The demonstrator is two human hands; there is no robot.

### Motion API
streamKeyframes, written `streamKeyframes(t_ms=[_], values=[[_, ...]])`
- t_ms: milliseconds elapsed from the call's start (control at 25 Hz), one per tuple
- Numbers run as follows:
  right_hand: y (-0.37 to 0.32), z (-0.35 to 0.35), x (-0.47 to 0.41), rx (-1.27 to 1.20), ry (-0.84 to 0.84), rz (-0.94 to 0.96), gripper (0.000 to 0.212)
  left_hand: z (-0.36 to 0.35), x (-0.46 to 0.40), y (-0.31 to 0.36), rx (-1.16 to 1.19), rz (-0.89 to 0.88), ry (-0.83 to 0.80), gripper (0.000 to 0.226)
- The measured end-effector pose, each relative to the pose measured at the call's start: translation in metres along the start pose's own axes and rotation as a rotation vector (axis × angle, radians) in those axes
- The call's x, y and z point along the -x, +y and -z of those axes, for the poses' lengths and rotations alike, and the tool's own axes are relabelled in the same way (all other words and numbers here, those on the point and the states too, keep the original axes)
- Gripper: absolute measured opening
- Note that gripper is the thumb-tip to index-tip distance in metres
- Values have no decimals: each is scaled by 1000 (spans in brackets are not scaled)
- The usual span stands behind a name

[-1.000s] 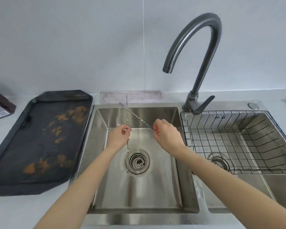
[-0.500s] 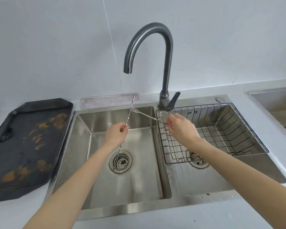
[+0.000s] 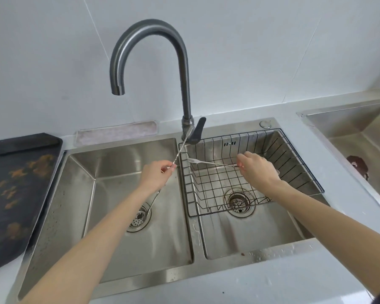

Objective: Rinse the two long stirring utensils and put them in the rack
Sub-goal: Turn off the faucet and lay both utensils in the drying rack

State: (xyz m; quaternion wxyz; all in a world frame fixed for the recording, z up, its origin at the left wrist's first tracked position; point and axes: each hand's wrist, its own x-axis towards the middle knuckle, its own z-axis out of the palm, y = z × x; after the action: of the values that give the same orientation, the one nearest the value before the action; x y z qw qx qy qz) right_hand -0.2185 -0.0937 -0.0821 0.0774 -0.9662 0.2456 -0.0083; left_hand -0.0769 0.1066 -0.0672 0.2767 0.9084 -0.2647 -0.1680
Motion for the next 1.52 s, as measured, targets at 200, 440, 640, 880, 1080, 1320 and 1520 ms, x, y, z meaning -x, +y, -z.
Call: streamKeyframes(t_ms=[200,440,640,880,1080,1320,1520], values=[[28,-26,-16,51,-40,-18,19,-13,-13,3,-31,0,-40,27],[44,-58,-39,118,-107,52,21,-24,-33,2,-121,-14,-25,30],[50,-77,-56,116,-133,56,21,-31,-42,0,-153,-26,-43,25],[50,-94,-67,108,-166,73,22,-37,-49,-8,-125,-48,-35,24],[48,-103,-74,93,-174,80,18,-42,-54,-20,-93,-22,-56,24],[50,-108,-75,85,-194,70,20,-47,-56,-21,-116,11,-61,25],[50,-109,-75,72,-209,61,21,-48,-56,-20,-127,3,-65,25]])
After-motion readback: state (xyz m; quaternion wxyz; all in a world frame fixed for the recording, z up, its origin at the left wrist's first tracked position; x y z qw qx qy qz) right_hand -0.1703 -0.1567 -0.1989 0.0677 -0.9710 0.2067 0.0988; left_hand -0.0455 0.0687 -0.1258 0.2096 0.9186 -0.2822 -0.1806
